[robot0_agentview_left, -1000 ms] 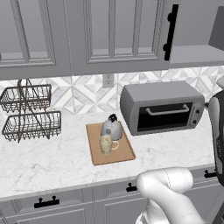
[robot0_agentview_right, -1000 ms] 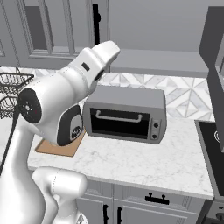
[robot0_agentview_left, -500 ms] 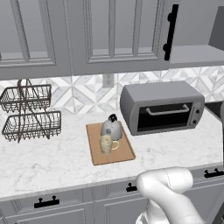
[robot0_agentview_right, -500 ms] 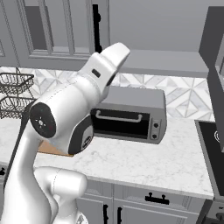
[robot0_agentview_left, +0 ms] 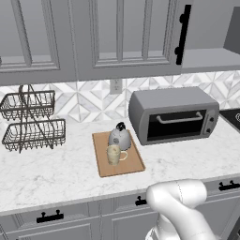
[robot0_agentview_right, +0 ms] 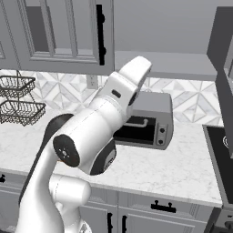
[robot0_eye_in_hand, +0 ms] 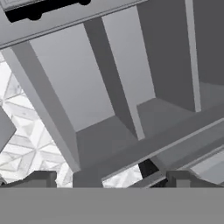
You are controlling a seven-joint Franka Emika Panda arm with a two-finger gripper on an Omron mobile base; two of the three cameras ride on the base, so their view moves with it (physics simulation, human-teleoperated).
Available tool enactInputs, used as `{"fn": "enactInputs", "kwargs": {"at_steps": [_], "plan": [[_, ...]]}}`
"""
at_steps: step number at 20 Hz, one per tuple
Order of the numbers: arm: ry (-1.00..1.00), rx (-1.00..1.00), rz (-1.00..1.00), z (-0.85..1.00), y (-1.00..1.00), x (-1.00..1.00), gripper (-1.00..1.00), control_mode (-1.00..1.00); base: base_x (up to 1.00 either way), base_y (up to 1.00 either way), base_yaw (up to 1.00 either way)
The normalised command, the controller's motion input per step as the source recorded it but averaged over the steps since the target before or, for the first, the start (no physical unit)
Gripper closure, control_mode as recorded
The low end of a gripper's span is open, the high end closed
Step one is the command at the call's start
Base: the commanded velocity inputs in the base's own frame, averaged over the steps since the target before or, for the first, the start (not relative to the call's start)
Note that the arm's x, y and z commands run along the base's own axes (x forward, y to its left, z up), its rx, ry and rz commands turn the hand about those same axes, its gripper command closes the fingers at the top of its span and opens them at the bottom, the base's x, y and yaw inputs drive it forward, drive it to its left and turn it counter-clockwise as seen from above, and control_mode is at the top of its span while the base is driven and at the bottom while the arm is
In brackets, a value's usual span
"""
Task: Pick the kettle from the counter and place it on the tray. Then pick the mug from the cabinet and place it on the tray. Then close the cabinet doors.
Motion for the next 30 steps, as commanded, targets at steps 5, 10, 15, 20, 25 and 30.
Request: {"fn": "enactInputs", "kwargs": {"at_steps": [5,10,15,20,25,30], "plan": [[0.02,0.03,-0.26,0.11,-0.46,-0.38,-1.0,-1.0,0.0,0.0,0.0],[0.06,0.05,-0.31,0.23,-0.4,-0.47,-1.0,-1.0,0.0,0.0,0.0],[-0.01,0.0,-0.28,0.09,-0.46,-0.57,-1.0,-1.0,0.0,0.0,0.0],[-0.14,-0.04,-0.26,-0.03,-0.5,-0.68,-1.0,-1.0,0.0,0.0,0.0],[-0.01,-0.14,-0.33,-0.01,-0.39,-0.59,-1.0,-1.0,0.0,0.0,0.0],[0.24,0.0,-0.34,0.03,-0.27,-0.62,-1.0,-1.0,0.0,0.0,0.0]]}}
